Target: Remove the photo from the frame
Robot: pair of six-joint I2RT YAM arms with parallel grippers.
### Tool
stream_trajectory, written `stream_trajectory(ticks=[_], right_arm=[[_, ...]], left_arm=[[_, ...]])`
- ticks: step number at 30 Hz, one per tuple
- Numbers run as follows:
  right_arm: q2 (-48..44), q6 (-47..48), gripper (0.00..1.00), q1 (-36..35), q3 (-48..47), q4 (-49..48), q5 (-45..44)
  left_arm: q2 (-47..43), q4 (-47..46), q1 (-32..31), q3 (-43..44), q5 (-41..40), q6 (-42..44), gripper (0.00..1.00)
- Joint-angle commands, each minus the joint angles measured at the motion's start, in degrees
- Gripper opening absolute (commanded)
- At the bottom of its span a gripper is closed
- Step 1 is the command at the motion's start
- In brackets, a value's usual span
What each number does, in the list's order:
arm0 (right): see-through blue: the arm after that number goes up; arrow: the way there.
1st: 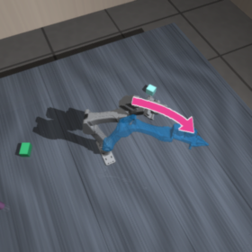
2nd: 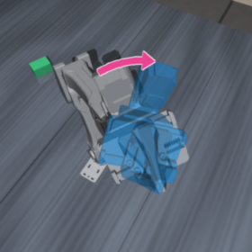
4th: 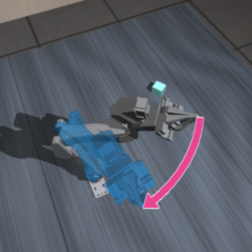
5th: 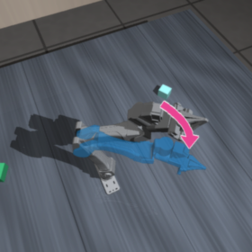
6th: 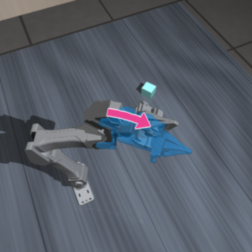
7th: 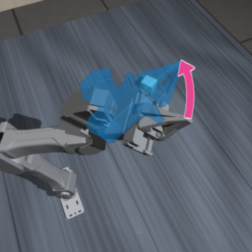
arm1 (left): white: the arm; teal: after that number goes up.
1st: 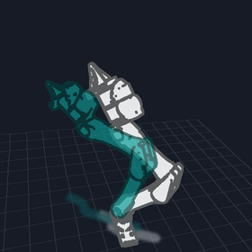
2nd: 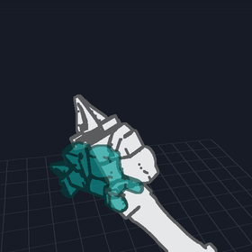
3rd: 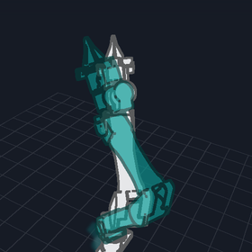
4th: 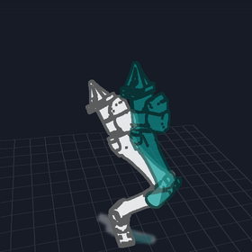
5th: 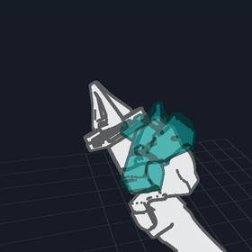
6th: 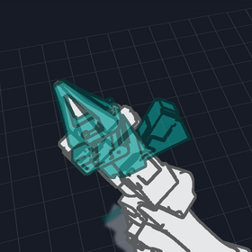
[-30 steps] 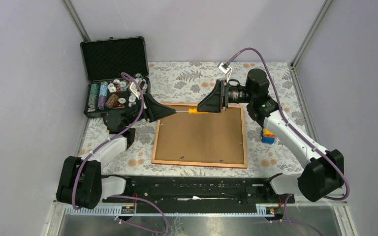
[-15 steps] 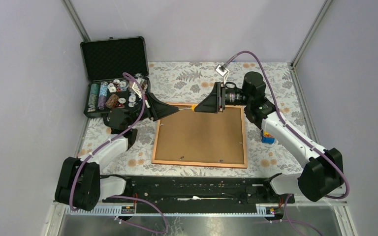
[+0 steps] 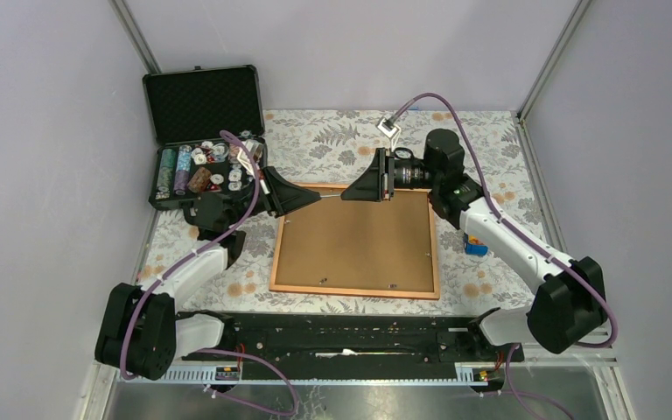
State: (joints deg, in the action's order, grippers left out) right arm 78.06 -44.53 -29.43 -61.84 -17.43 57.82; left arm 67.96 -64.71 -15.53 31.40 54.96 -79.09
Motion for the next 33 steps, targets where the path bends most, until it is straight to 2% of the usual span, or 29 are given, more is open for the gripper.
stream_trajectory(ticks=[1, 4, 5, 6, 7, 8, 9, 11, 13, 15, 21, 26, 33], right_arm=[[0.2, 0.2, 0.27, -1.0, -2.6, -2.4, 0.3], [0.5, 1.4, 0.17, -1.0, -3.2, -1.3, 0.6], [0.4, 2.9, 0.13, -1.0, -3.6, 0.3, 0.4], [0.2, 6.1, 0.08, -0.9, -4.1, 2.4, 0.1], [-0.1, 8.9, 0.03, -0.6, -4.5, 4.9, -0.4], [-0.4, 11.6, 0.00, -0.1, -4.9, 7.6, -1.2], [-0.8, 14.4, 0.00, 1.0, -5.2, 10.5, -1.7], [-1.5, 20.7, 0.00, 3.3, -6.0, 17.2, -2.8], [-2.3, 27.5, 0.00, 5.7, -6.6, 24.6, -4.6], [-3.1, 34.5, 0.00, 7.5, -6.8, 31.5, -6.7], [-4.9, 52.9, 0.00, 8.2, -7.1, 48.6, -12.2], [-4.2, 67.1, 0.00, 8.2, -8.8, 65.4, -15.9], [-8.5, 79.4, 0.00, 8.1, -5.6, 78.0, -20.8]], left_arm=[[-0.6, 0.8, -0.8, 0.8, -1.8, 3.6, 0.00], [-0.7, 6.1, -1.2, 1.9, -0.8, 7.4, 0.00], [-0.9, 9.5, -1.2, 2.8, 0.0, 10.0, 0.10], [-1.0, 14.4, -1.1, 4.0, 0.9, 13.1, 0.30], [-1.1, 19.7, -0.8, 5.4, 2.2, 17.8, 0.45], [-1.4, 27.3, -0.3, 7.4, 3.1, 23.8, 0.52], [-1.6, 39.3, 0.2, 9.5, 3.4, 30.4, 0.58], [-2.2, 56.9, 0.8, 14.1, 1.5, 47.3, 0.63], [-2.9, 70.7, 1.1, 18.0, -2.5, 60.9, 0.67], [-3.9, 79.6, 1.2, 20.4, -6.5, 70.9, 0.70], [-6.3, 90.4, 1.3, 19.1, -16.5, 89.7, 0.72], [-6.9, 93.5, 1.0, 16.3, -22.0, 96.8, 0.72], [-5.0, 94.9, -2.6, 14.8, -28.6, 100.4, 0.73]])
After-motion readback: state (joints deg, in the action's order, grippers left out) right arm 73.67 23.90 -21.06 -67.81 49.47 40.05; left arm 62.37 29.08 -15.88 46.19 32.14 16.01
